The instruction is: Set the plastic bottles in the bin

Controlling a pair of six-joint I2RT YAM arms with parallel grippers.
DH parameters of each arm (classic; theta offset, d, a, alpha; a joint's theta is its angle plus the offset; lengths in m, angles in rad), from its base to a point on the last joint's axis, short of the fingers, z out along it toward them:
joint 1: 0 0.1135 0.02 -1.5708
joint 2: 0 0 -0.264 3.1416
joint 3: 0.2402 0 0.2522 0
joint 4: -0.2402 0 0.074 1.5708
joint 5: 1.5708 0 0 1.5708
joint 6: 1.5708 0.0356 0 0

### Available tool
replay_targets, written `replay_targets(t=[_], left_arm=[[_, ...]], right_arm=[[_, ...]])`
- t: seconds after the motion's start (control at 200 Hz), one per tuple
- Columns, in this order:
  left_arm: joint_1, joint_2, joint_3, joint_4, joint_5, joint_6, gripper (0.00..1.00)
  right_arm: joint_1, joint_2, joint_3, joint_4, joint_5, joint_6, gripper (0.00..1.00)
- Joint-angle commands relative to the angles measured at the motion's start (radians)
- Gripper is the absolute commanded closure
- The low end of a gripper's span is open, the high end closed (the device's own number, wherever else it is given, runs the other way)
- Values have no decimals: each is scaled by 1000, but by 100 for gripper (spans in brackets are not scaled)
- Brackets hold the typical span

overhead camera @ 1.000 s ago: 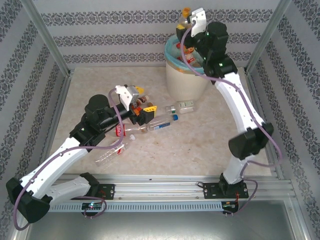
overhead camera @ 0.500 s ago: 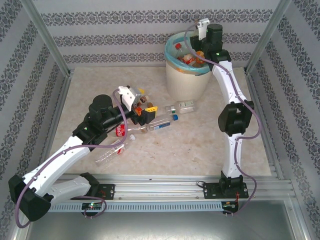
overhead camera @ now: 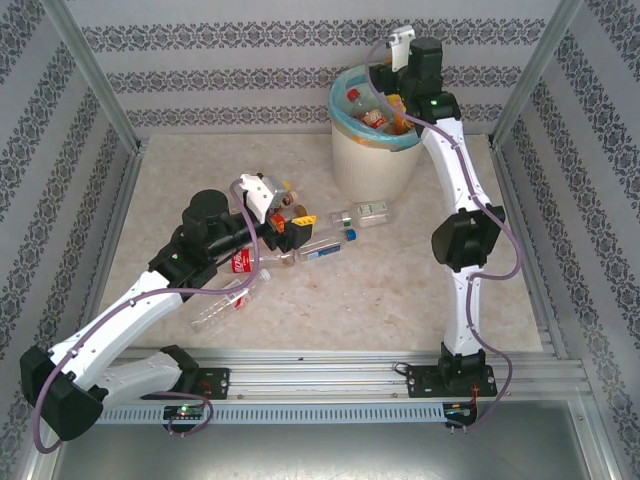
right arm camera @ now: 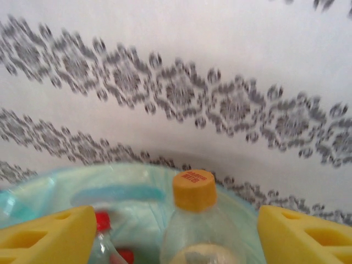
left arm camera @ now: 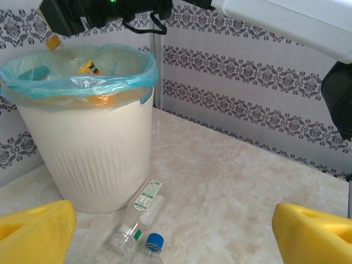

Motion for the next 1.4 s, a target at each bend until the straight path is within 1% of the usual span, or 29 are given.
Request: replay_targets(t=[0.0,0.22,0.355,0.51,0.659,0.804,0.919,1.154,1.304,1.394], left_arm=[[4,-11,-2,11,3,11,8],[4,-15,-29,12,5,-4,8],[4,2,-28,26,8,-7,8],[5,33,-16,43,17,-6,8],[5,44,-18,53,21,-14,8],[5,43,-26,49,21,-14,8],[7,45,-27,43,24,-15,8],[7,31,-40,38,21,-16,8],[7,18,-45,32,19,-16,8],[7,9,-41,32,16,-24,8]], right_arm=[[7,57,27,-16,12,-13,39],[2,144,97,-83,-7,-28,46],[-1,177,130,-70,-44,-15,50],[-21,220,154,-89,-141,73,58],[-24,224,153,-164,-254,118,61],[-27,191,100,-198,-323,153,62],[-28,191,100,-247,-298,166,64],[-20,189,102,-334,-229,136,66],[-8,163,112,-324,-232,121,60],[-1,151,168,-316,-224,120,57]])
